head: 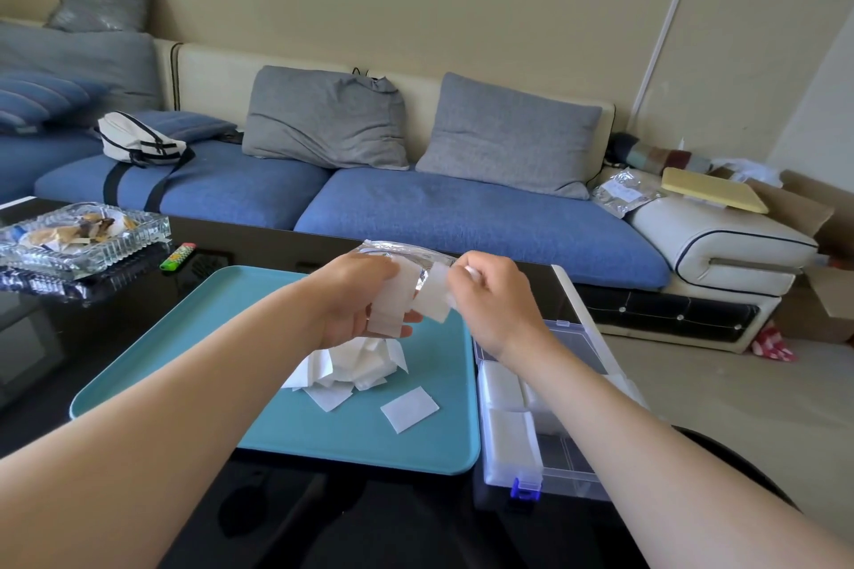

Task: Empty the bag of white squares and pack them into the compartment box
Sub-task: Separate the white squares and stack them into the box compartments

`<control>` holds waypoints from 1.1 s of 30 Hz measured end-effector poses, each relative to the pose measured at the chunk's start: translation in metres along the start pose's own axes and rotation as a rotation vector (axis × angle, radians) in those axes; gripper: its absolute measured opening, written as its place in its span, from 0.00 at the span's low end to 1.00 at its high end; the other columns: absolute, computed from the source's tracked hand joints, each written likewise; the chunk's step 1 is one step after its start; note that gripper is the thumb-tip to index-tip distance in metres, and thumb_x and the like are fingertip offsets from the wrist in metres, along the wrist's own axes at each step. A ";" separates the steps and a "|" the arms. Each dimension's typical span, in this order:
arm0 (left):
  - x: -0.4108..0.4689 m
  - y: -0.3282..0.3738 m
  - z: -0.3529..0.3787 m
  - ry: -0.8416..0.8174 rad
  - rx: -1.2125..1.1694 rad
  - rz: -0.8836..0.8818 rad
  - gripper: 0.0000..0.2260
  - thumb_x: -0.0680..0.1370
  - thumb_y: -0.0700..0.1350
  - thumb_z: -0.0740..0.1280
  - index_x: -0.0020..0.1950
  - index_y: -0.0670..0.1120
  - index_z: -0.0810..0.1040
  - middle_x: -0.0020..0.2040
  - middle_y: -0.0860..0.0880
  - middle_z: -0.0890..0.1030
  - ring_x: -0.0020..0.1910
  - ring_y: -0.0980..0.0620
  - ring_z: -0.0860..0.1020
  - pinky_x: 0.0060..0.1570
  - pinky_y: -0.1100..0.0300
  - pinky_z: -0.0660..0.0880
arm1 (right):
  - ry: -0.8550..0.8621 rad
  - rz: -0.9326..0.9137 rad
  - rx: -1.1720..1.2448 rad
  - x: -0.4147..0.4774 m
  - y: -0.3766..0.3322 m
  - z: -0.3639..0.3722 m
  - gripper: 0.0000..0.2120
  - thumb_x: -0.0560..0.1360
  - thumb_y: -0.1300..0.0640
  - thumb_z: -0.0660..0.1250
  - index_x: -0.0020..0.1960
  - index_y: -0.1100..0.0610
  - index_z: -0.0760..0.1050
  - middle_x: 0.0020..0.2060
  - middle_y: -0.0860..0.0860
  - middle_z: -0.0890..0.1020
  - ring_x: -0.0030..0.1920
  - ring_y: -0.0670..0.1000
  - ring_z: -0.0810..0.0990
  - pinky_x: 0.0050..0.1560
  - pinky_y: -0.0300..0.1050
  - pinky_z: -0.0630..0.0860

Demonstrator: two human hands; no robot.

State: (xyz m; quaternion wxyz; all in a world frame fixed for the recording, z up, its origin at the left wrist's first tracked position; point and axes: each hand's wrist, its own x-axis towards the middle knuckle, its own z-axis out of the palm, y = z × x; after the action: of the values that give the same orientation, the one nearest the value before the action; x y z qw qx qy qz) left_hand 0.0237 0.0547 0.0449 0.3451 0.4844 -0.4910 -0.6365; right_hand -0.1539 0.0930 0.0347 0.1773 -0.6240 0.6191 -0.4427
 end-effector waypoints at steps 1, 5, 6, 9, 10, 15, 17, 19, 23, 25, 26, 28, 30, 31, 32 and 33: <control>-0.001 0.000 0.002 -0.022 -0.009 -0.015 0.12 0.88 0.45 0.58 0.65 0.41 0.77 0.57 0.37 0.85 0.48 0.38 0.86 0.56 0.39 0.82 | -0.046 -0.027 0.003 0.000 0.000 0.001 0.14 0.77 0.57 0.65 0.33 0.57 0.71 0.27 0.46 0.71 0.33 0.46 0.67 0.34 0.44 0.64; -0.002 0.002 0.008 -0.126 -0.015 -0.055 0.16 0.87 0.47 0.55 0.59 0.40 0.79 0.52 0.39 0.84 0.50 0.39 0.83 0.64 0.38 0.79 | -0.124 -0.077 -0.007 0.000 0.005 0.010 0.11 0.76 0.53 0.69 0.39 0.59 0.80 0.37 0.58 0.81 0.35 0.50 0.72 0.36 0.47 0.70; -0.001 0.003 0.008 -0.153 -0.014 -0.061 0.15 0.86 0.45 0.55 0.58 0.40 0.79 0.52 0.39 0.83 0.50 0.39 0.83 0.64 0.39 0.78 | -0.109 -0.081 -0.017 0.000 0.006 0.010 0.10 0.76 0.53 0.70 0.40 0.59 0.81 0.37 0.57 0.82 0.35 0.53 0.73 0.36 0.49 0.72; -0.002 0.002 0.008 -0.202 0.029 -0.066 0.15 0.82 0.40 0.55 0.60 0.38 0.79 0.52 0.38 0.82 0.50 0.40 0.82 0.62 0.42 0.79 | -0.054 -0.091 -0.081 0.002 0.010 0.011 0.08 0.76 0.51 0.72 0.41 0.53 0.82 0.35 0.49 0.84 0.38 0.55 0.80 0.39 0.52 0.79; -0.002 0.001 0.008 -0.216 0.064 -0.062 0.15 0.81 0.40 0.56 0.60 0.39 0.79 0.51 0.39 0.82 0.50 0.41 0.82 0.61 0.44 0.79 | -0.033 -0.099 -0.116 0.001 0.012 0.012 0.08 0.75 0.48 0.72 0.41 0.51 0.82 0.35 0.47 0.84 0.39 0.54 0.81 0.39 0.53 0.81; -0.002 -0.001 0.008 -0.226 0.175 -0.026 0.15 0.81 0.34 0.57 0.60 0.37 0.81 0.45 0.43 0.83 0.46 0.45 0.83 0.62 0.43 0.79 | -0.076 -0.125 -0.225 -0.001 0.012 0.009 0.27 0.62 0.33 0.72 0.58 0.41 0.73 0.40 0.45 0.82 0.44 0.52 0.78 0.43 0.49 0.78; 0.000 0.001 0.008 -0.200 0.125 -0.019 0.15 0.81 0.33 0.57 0.63 0.36 0.79 0.47 0.41 0.83 0.43 0.44 0.83 0.55 0.44 0.83 | -0.154 -0.143 -0.350 -0.006 0.007 0.004 0.38 0.60 0.28 0.74 0.66 0.39 0.70 0.49 0.42 0.82 0.51 0.50 0.78 0.48 0.50 0.78; -0.003 0.002 0.009 -0.200 0.089 -0.026 0.12 0.82 0.34 0.58 0.62 0.38 0.77 0.47 0.39 0.82 0.40 0.43 0.83 0.44 0.49 0.82 | -0.192 -0.165 -0.480 -0.010 0.001 0.003 0.44 0.61 0.28 0.77 0.72 0.39 0.66 0.54 0.42 0.82 0.55 0.50 0.78 0.52 0.51 0.78; -0.005 0.000 0.011 -0.216 0.140 -0.021 0.07 0.82 0.36 0.62 0.55 0.39 0.78 0.43 0.41 0.79 0.41 0.43 0.79 0.49 0.49 0.79 | -0.161 -0.247 -0.613 -0.012 0.001 0.008 0.42 0.60 0.28 0.76 0.69 0.40 0.67 0.53 0.43 0.83 0.54 0.54 0.81 0.49 0.50 0.80; -0.002 -0.001 0.011 -0.222 0.167 -0.004 0.07 0.82 0.37 0.62 0.55 0.39 0.78 0.45 0.41 0.78 0.44 0.43 0.77 0.49 0.48 0.77 | -0.159 -0.268 -0.630 -0.012 0.000 0.008 0.39 0.61 0.28 0.76 0.67 0.40 0.68 0.52 0.43 0.83 0.54 0.53 0.81 0.48 0.50 0.79; -0.001 -0.002 0.011 -0.226 0.177 0.001 0.06 0.82 0.37 0.61 0.55 0.39 0.78 0.45 0.41 0.78 0.44 0.43 0.77 0.49 0.48 0.77 | -0.156 -0.274 -0.632 -0.013 -0.001 0.008 0.37 0.61 0.28 0.75 0.65 0.40 0.69 0.52 0.42 0.83 0.53 0.53 0.81 0.47 0.50 0.79; 0.001 -0.004 0.012 -0.232 0.184 0.006 0.07 0.83 0.36 0.62 0.56 0.39 0.78 0.46 0.40 0.79 0.45 0.43 0.78 0.52 0.45 0.79 | -0.153 -0.271 -0.616 -0.013 -0.003 0.007 0.34 0.63 0.29 0.75 0.62 0.41 0.71 0.50 0.42 0.83 0.52 0.53 0.81 0.47 0.50 0.80; 0.003 -0.006 0.011 -0.228 0.188 0.004 0.08 0.83 0.37 0.62 0.58 0.39 0.79 0.48 0.40 0.81 0.48 0.42 0.80 0.60 0.41 0.79 | -0.160 -0.255 -0.591 -0.013 -0.005 0.007 0.31 0.63 0.30 0.74 0.60 0.42 0.72 0.48 0.42 0.83 0.50 0.54 0.81 0.47 0.51 0.80; 0.004 -0.006 0.011 -0.226 0.189 0.003 0.08 0.83 0.37 0.63 0.58 0.40 0.80 0.48 0.40 0.82 0.48 0.43 0.81 0.61 0.41 0.79 | -0.166 -0.246 -0.585 -0.013 -0.005 0.007 0.30 0.64 0.31 0.74 0.60 0.43 0.72 0.48 0.43 0.83 0.50 0.54 0.81 0.47 0.51 0.80; 0.004 -0.007 0.011 -0.227 0.189 0.004 0.08 0.83 0.37 0.63 0.58 0.40 0.80 0.48 0.41 0.83 0.48 0.43 0.81 0.61 0.41 0.79 | -0.171 -0.240 -0.581 -0.012 -0.005 0.007 0.30 0.64 0.31 0.74 0.60 0.43 0.72 0.48 0.42 0.83 0.50 0.54 0.80 0.47 0.51 0.80; 0.004 -0.007 0.010 -0.231 0.187 0.004 0.08 0.83 0.37 0.63 0.58 0.40 0.80 0.48 0.41 0.83 0.48 0.43 0.82 0.60 0.42 0.80 | -0.176 -0.238 -0.580 -0.012 -0.005 0.007 0.29 0.65 0.32 0.74 0.60 0.43 0.72 0.48 0.42 0.82 0.50 0.54 0.80 0.46 0.50 0.79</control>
State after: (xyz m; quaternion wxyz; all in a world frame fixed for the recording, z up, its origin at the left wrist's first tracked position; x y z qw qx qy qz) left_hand 0.0129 0.0557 0.0376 0.2412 0.4370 -0.5855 -0.6388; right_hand -0.1438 0.1032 0.0307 -0.0078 -0.7524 0.6243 -0.2098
